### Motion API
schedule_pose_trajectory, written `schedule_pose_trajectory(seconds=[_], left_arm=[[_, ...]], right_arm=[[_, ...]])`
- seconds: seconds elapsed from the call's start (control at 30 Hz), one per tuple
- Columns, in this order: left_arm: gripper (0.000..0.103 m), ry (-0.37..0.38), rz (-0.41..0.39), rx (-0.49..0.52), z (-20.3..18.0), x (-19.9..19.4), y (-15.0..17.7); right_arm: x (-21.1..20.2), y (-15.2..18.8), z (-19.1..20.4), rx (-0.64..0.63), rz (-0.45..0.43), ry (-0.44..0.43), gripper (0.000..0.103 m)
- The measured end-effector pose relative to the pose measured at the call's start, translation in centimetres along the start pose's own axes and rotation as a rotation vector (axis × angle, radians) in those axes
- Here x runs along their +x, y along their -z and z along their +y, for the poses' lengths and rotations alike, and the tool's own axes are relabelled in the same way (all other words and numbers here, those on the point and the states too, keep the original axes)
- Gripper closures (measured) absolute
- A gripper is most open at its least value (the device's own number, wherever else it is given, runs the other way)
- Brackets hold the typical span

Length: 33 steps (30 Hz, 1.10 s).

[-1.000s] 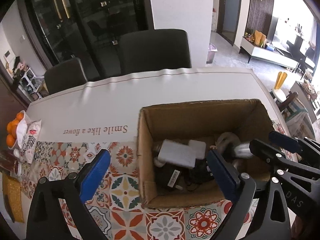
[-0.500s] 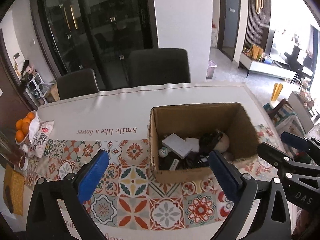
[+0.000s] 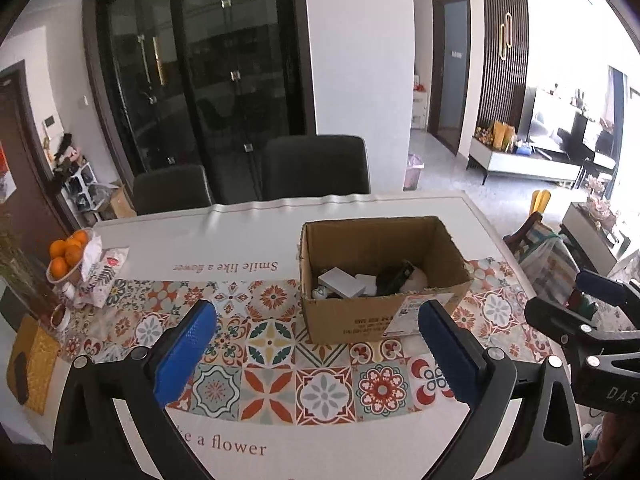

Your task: Organize rigid objects

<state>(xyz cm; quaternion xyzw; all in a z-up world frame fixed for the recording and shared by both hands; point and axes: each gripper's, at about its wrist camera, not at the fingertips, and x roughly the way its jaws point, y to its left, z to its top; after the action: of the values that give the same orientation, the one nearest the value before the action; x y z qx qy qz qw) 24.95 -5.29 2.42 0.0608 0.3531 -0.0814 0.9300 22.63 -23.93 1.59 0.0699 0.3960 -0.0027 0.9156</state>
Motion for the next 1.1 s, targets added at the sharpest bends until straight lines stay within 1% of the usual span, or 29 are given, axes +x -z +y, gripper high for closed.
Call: schedule_pose_trajectory(seconds=[0.2,0.27,0.4,0.5,0.8,1.1], left_arm=[[0.0,0.005,-0.016,-0.007,-0.3,-3.1,1.6],[0.0,0.013,-0.022,-0.013,-0.3,-3.9,1.8],[0.0,0.0,-0.039,-0.013,-0.5,-5.5,2.3],[0.0,0.004,-0.049,-0.021,-0.5,-6.6,2.6],[0.0,0.0,-0.084,-0.037,-0.6,-8.9,2.8],[0.0,0.004,-0.095,-0.041,-0.9,-10.0,3.0]], right_arm=[[-3.1,1.6,0.0,-0.003,-0.03,0.004,0.01],[-3.9,2.0,0.0,-0.003,-0.044,0.006,0.01],[-5.7,2.7,0.0,-0.008,-0.07,-0.003,0.01],[-6.7,3.1,-0.1,-0.01,-0.091,-0.004,0.01],[-8.8,3.6,-0.5,0.002,-0.129,-0.023,0.01],[-9.3,3.8,-0.3,-0.002,-0.128,-0.033,0.01]])
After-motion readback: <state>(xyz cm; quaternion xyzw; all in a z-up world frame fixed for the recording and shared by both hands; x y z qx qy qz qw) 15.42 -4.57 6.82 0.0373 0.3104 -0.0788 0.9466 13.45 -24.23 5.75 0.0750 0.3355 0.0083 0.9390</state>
